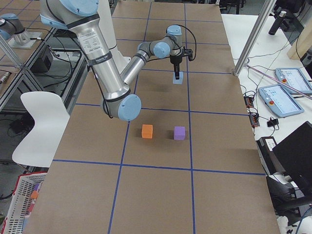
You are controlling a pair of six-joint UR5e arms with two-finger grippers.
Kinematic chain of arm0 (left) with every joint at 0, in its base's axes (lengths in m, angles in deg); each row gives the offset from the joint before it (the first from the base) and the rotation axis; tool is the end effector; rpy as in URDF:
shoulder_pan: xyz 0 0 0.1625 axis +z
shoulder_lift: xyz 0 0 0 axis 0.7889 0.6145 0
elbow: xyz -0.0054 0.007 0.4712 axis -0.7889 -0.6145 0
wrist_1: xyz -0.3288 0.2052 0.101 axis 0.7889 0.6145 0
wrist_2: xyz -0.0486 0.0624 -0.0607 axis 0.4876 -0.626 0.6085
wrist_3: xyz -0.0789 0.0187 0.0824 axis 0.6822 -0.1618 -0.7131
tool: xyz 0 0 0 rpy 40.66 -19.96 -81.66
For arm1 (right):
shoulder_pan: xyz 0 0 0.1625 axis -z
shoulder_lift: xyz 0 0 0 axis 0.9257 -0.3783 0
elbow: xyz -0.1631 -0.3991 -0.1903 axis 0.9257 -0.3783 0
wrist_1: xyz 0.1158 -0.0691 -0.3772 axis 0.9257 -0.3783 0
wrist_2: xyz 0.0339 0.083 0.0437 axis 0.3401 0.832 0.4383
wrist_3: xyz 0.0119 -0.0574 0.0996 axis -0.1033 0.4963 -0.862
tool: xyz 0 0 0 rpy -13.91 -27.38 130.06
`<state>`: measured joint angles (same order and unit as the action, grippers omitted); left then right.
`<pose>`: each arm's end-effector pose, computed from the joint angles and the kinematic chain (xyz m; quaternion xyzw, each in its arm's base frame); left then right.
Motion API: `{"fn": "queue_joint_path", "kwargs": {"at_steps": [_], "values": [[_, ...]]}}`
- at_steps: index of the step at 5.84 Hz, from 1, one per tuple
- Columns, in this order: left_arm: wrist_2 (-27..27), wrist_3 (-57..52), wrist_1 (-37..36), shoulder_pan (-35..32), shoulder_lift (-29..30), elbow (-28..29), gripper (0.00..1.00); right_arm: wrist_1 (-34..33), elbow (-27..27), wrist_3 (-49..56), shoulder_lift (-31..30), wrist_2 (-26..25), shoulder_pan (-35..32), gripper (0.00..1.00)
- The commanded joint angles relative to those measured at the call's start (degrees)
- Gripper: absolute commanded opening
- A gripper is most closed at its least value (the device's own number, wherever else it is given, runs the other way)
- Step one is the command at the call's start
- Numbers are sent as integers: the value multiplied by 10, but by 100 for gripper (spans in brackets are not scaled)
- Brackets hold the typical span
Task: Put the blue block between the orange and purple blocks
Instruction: 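Carry the light blue cube with the right gripper toward the purple cube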
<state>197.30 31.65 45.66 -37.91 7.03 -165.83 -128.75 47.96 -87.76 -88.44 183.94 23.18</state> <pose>-0.0538 -0.5238 0.6586 0.0952 0.3568 0.2223 0.9023 -0.3669 -0.4923 0.3416 0.0761 -0.3447 0.0047 0.9356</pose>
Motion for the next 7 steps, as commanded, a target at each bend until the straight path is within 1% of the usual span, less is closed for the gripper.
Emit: {"fn": "queue_joint_path", "kwargs": {"at_steps": [1, 2, 3, 4, 5, 6, 7], "values": [[0, 0, 2, 1, 0, -1, 100, 5, 45, 130, -113, 39, -78, 13], [0, 0, 2, 1, 0, -2, 100, 77, 46, 166, -189, 66, -112, 13], [0, 0, 2, 1, 0, -2, 100, 207, 38, 165, -292, 85, -123, 14], [1, 0, 2, 1, 0, -1, 100, 310, 0, 163, -352, 85, -123, 14], [0, 0, 2, 1, 1, -2, 100, 384, -51, 156, -366, 86, -123, 18], [1, 0, 2, 1, 1, -2, 100, 401, -74, 140, -366, 84, -122, 21], [0, 0, 3, 1, 1, -3, 100, 402, -78, 135, -361, 83, -119, 22]]}}
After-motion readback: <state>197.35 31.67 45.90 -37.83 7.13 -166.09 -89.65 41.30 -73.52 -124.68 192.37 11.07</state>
